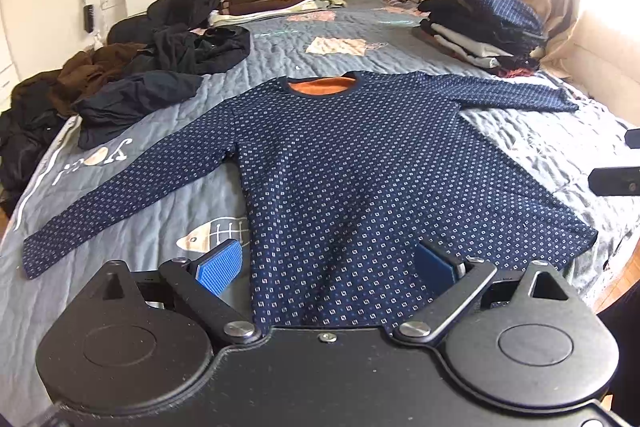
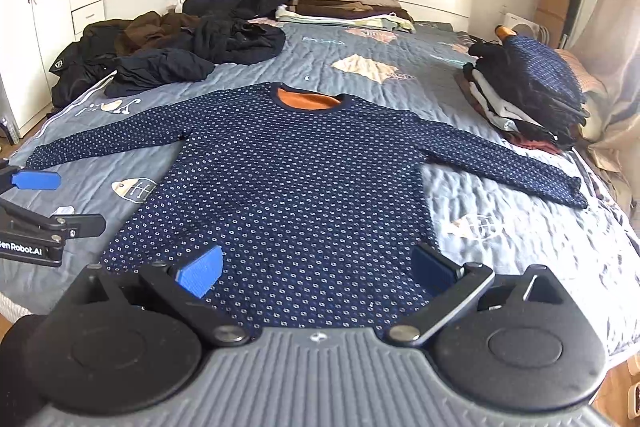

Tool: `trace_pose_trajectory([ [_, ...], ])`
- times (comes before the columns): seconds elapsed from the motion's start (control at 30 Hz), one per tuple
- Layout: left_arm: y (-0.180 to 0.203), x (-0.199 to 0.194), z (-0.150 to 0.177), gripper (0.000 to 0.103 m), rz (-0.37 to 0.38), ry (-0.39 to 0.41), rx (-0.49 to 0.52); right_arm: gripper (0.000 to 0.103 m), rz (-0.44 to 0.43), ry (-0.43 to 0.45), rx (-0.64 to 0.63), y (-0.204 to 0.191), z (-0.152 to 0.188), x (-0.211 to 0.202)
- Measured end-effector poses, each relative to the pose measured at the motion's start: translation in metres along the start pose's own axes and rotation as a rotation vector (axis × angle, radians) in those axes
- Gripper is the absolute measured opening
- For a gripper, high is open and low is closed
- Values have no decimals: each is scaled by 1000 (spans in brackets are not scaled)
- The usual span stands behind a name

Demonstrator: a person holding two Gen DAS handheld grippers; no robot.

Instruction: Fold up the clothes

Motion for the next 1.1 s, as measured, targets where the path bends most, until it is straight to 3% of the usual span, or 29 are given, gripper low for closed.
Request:
trace_pose_trajectory([
  [0.33, 6, -26, 8, 93, -26, 7, 0, 101, -37, 16, -32, -8, 1, -14],
  [1.1, -31, -21, 16, 93, -75, -27, -70, 101, -92, -13, -40, -23, -2, 5],
])
Point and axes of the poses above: each gripper's, at about its wrist camera, not at the fingertips, and x roughly the way its jaws point, y to its right, z to its underside, the point moved 10 cm from there along x, roughly the way its jaws point, and after that the axes turned 13 degrees about -z, right-handed, at the moved point
